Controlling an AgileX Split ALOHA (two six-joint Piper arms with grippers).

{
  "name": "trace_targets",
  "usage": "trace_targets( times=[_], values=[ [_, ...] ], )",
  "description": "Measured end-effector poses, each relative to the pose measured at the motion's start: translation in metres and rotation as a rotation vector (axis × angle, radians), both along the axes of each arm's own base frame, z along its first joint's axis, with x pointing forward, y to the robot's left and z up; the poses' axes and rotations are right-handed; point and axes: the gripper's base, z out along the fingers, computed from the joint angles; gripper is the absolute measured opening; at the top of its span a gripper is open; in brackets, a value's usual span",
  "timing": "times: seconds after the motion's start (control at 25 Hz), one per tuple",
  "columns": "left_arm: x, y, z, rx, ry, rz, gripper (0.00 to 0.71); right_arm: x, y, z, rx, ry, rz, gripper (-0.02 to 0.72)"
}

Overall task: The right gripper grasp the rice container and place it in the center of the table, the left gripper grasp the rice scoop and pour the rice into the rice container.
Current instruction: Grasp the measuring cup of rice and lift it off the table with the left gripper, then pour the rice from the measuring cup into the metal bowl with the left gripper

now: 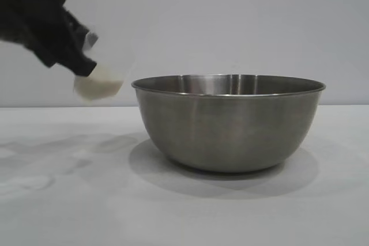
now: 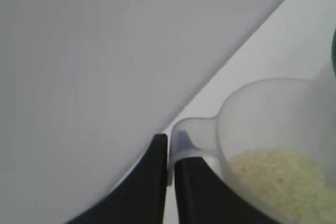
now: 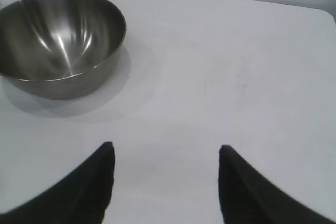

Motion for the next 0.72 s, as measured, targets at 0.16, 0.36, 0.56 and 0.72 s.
trace_targets(
  times=[0.16,0.36,0.56,0.72],
  values=[
    [0.008,-0.011,0.012,0.059,-0.086,-0.081,0.0,0.0,0.0,0.0,0.0,0.0,0.0,0.371],
    [0.01,-0.025,0.021,0.194,-0.207,-0.208,0.0,0.0,0.0,0.0,0.0,0.0,0.0,0.371],
    [0.008,-0.035,0.025,0.329,-0.315,-0.319,0.0,0.0,0.0,0.0,0.0,0.0,0.0,0.371],
    [0.006,-0.041,0.026,0.408,-0.384,-0.391,0.0,0.0,0.0,0.0,0.0,0.0,0.0,0.371]
  ],
)
